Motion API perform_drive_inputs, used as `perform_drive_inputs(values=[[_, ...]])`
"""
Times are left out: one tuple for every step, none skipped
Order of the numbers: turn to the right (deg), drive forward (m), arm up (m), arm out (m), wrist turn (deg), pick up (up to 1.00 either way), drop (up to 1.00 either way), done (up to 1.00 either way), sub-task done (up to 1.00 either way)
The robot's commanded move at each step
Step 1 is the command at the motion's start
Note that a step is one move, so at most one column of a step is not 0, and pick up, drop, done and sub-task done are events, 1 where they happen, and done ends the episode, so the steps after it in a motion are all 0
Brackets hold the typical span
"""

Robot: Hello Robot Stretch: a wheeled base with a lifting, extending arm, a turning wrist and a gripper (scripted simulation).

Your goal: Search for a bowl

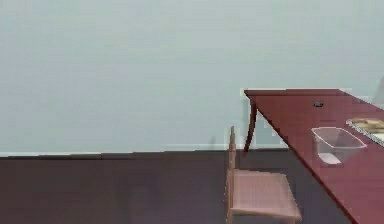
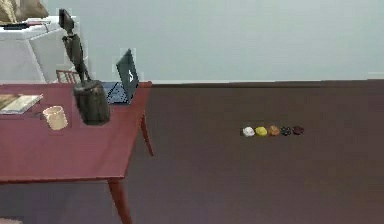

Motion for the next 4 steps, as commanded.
perform_drive_inputs(values=[[-6.0,0.00,0.00,0.00,0.0,0.00,0.00,0.00,0.00],[0.0,0.10,0.00,0.00,0.0,0.00,0.00,0.00,0.00],[45.0,0.00,0.00,0.00,0.0,0.00,0.00,0.00,0.00],[0.0,0.00,0.00,0.00,0.0,0.00,0.00,1.00,0.00]])
